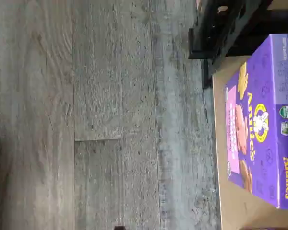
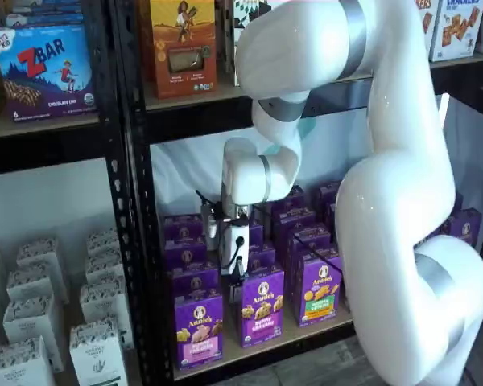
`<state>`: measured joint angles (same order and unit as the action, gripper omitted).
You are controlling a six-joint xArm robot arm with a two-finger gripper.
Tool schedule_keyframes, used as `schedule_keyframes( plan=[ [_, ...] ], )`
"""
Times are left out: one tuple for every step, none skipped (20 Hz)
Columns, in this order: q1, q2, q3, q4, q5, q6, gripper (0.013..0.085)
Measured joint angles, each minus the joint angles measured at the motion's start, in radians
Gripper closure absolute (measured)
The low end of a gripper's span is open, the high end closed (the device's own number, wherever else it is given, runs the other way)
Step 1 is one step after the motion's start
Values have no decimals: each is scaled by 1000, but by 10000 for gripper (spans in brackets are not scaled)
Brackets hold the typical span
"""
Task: Pick up the purple box with a pink patch in the middle, on the bottom shelf, the first box from the left
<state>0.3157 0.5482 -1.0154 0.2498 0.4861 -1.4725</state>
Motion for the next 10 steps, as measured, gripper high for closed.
schedule_keyframes(
  plan=[
    [-2,3,-6,-17,0,14,130],
    [-7,10,-26,-44,7,33,130],
    [-14,20,-48,-57,18,41,130],
    [-19,27,-65,-62,25,42,130],
    [-23,34,-82,-66,32,41,130],
    [-26,41,-94,-67,34,40,130],
    [-28,46,-103,-66,30,37,130],
    [-29,52,-111,-63,23,32,130],
    [-30,57,-118,-59,17,28,130],
    [-31,61,-125,-56,16,25,130]
  ],
)
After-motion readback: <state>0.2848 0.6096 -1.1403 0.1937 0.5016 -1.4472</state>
